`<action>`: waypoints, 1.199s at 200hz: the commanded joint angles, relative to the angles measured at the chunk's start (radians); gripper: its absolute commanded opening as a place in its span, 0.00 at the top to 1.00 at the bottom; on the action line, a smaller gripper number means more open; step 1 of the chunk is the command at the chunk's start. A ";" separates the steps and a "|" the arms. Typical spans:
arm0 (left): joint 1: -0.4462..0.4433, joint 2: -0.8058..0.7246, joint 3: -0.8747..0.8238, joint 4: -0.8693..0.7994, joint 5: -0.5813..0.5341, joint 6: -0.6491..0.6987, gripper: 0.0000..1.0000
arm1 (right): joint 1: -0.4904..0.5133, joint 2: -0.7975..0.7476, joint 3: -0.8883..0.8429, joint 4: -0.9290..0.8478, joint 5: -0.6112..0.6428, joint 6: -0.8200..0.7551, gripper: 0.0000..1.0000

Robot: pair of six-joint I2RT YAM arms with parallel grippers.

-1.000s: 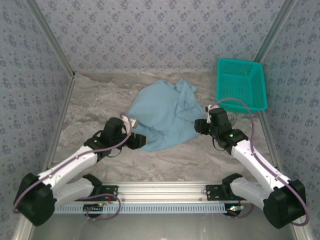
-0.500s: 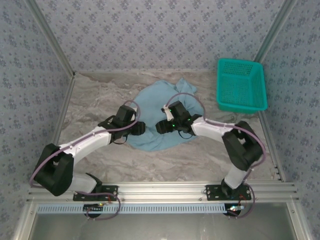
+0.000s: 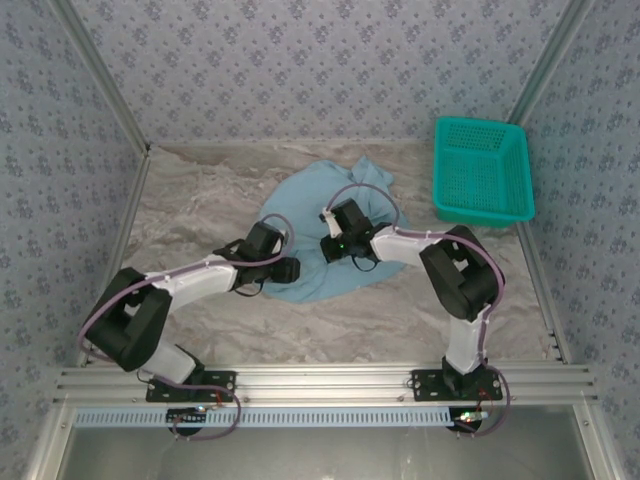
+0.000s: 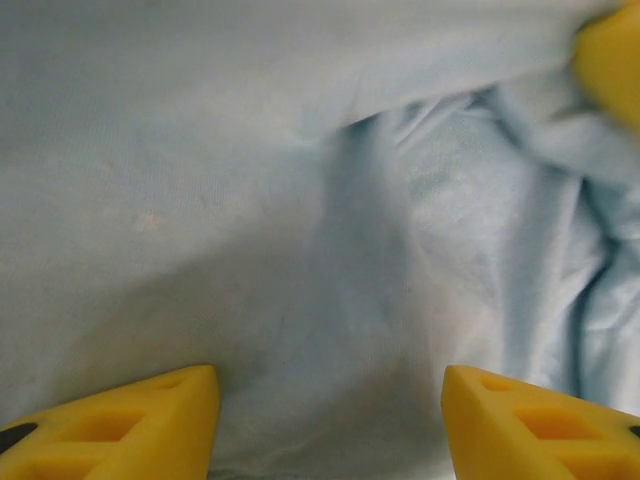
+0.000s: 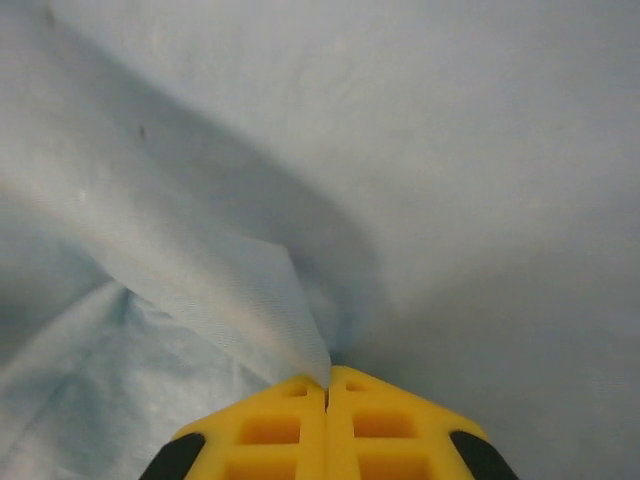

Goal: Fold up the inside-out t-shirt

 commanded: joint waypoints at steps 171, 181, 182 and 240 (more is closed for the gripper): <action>-0.007 -0.344 -0.136 0.469 0.457 0.037 1.00 | -0.057 -0.466 -0.217 -0.184 -0.028 -0.074 0.94; -0.003 -0.370 -0.143 0.463 0.467 0.036 1.00 | -0.039 -0.477 -0.222 -0.182 -0.022 -0.086 0.87; -0.001 -0.372 -0.143 0.461 0.468 0.037 1.00 | -0.038 -0.479 -0.224 -0.181 -0.024 -0.087 0.85; 0.013 -0.438 -0.129 0.393 0.500 0.079 1.00 | 0.005 -0.607 -0.349 -0.080 -0.149 -0.163 0.43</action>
